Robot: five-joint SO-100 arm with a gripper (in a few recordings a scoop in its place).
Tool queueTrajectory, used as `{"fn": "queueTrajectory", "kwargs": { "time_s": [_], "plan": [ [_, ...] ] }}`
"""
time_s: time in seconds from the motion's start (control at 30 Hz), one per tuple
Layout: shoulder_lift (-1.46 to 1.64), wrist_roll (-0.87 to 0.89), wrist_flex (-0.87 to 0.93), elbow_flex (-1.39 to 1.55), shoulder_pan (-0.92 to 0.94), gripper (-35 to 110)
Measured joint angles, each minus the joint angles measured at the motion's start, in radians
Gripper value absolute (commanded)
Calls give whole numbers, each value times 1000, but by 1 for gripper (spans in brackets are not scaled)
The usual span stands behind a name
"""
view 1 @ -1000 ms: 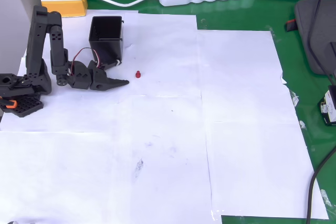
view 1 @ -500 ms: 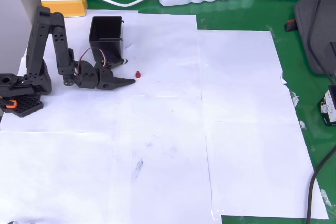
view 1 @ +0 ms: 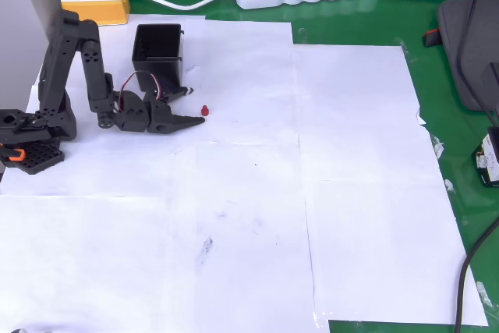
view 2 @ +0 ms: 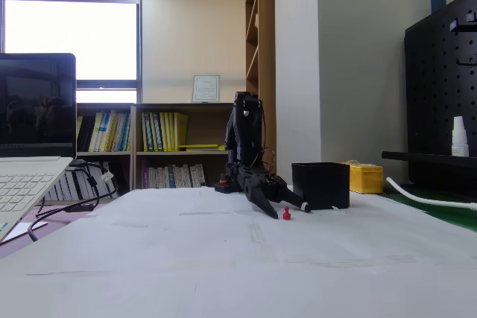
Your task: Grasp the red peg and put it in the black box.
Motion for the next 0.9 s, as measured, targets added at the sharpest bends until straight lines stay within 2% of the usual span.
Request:
{"fn": "queueTrajectory", "kwargs": {
  "time_s": [0.9],
  "plan": [
    [34, 0, -15, 49, -17, 35]
  ]
}}
